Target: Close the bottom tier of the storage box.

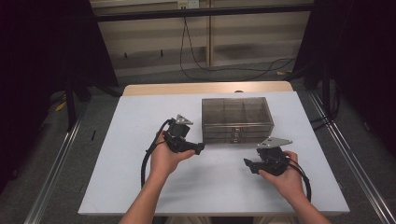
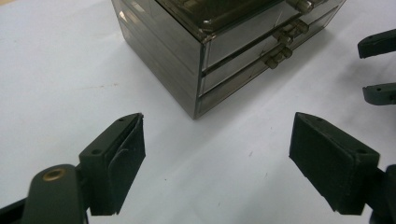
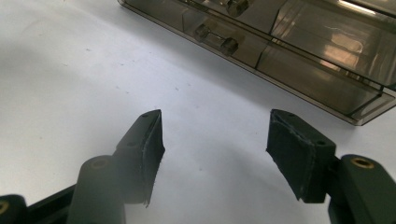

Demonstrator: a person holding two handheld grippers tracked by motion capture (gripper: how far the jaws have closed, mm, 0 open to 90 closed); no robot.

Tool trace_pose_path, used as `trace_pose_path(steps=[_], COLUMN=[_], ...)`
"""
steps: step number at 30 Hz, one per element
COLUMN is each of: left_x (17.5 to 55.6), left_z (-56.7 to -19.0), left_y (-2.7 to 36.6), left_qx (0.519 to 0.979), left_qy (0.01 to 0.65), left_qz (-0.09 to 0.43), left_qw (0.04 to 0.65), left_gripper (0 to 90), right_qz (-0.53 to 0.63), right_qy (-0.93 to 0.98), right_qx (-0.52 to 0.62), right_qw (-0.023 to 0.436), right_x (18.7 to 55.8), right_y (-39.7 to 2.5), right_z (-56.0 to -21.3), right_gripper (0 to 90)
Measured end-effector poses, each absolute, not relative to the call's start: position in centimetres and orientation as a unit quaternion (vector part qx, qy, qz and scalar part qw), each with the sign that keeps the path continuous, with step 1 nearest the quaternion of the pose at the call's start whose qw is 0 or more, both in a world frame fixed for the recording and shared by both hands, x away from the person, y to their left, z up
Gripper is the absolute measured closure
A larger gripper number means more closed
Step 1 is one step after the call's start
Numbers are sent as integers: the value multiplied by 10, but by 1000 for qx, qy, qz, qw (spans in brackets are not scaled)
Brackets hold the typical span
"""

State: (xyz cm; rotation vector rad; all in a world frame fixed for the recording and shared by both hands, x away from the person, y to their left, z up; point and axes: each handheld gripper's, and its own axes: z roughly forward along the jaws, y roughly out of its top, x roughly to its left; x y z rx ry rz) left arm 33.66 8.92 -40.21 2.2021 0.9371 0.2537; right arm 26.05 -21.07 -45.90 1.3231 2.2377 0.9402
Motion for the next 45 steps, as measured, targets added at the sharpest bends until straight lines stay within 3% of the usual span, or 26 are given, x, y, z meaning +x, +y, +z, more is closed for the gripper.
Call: trace_pose_path(steps=[45], left_x=[322], left_z=[-440], left_y=[127], left_qx=[848], left_qy=[375], left_qz=[99], left_qw=[360], left_gripper=[143], right_qz=[341], right_qy=[793], right_qx=[469], right_qw=[185], right_x=[245], right_y=[-229], right_z=[-469], right_gripper=[257])
